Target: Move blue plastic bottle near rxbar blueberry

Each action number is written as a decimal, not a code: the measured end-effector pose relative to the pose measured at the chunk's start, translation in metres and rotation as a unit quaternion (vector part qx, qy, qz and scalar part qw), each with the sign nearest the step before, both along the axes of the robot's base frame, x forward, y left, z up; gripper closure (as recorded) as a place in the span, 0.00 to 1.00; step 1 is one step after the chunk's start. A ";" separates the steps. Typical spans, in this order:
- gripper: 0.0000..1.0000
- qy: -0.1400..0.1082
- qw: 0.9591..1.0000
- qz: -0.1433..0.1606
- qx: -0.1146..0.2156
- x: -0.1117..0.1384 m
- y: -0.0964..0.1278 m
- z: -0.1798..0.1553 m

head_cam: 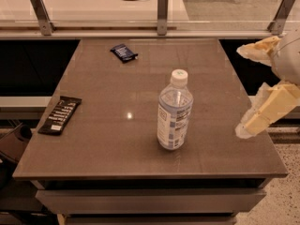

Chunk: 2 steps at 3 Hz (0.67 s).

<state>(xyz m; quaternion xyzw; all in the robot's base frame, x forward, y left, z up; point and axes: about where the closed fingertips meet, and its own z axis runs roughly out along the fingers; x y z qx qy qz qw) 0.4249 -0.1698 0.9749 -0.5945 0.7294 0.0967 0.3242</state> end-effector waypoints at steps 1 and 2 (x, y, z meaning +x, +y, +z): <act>0.00 -0.017 0.996 0.034 0.086 0.005 0.034 -0.003; 0.00 -0.023 0.981 0.069 0.178 0.012 0.067 -0.007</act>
Offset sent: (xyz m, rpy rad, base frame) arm 0.0194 0.1006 -0.0080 0.6201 -0.0507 0.2270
